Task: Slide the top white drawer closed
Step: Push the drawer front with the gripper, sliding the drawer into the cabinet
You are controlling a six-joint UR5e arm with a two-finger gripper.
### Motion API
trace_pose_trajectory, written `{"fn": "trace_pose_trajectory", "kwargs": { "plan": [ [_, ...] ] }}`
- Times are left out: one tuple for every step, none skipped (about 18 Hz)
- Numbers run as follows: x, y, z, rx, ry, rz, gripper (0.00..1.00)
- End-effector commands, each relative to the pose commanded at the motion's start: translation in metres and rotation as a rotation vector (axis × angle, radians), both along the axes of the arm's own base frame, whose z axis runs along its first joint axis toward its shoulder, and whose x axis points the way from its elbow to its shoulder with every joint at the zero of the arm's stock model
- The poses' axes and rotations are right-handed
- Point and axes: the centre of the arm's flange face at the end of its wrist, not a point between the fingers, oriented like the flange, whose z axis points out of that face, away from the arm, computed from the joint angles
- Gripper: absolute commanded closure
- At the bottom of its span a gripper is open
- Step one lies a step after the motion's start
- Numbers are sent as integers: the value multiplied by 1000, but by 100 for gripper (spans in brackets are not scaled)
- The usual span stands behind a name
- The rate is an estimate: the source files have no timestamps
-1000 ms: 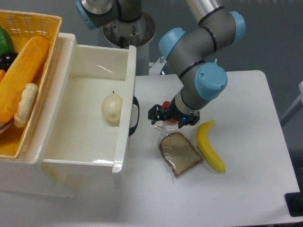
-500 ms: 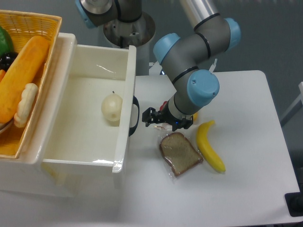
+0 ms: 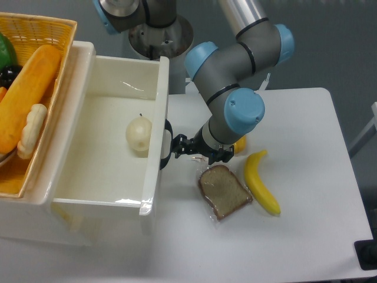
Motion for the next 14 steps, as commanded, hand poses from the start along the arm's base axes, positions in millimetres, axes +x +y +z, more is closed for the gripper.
{"fn": "trace_pose_trajectory", "kwargs": {
  "plan": [
    [1, 1, 2, 7, -1, 0, 0],
    [2, 3, 2, 11, -2, -2, 0],
    [3, 4, 3, 15, -5, -2, 0],
    [5, 6, 3, 18, -8, -4, 0],
    [5, 6, 4, 21, -9, -4, 0],
    [10, 9, 3, 25, -14, -11, 0],
    [14, 12, 4, 27, -15, -15, 0],
    [15, 12, 4, 27, -15, -17, 0],
    [17, 13, 7, 31, -11, -23, 0],
    [21, 16, 8, 32, -11, -29, 0],
    [22, 17, 8, 33, -11, -32, 0],
    [23, 17, 8, 33, -12, -32, 0],
    [29, 20, 7, 32, -16, -39, 0],
    [32, 22, 9, 35, -12, -45, 0]
  ]
}}
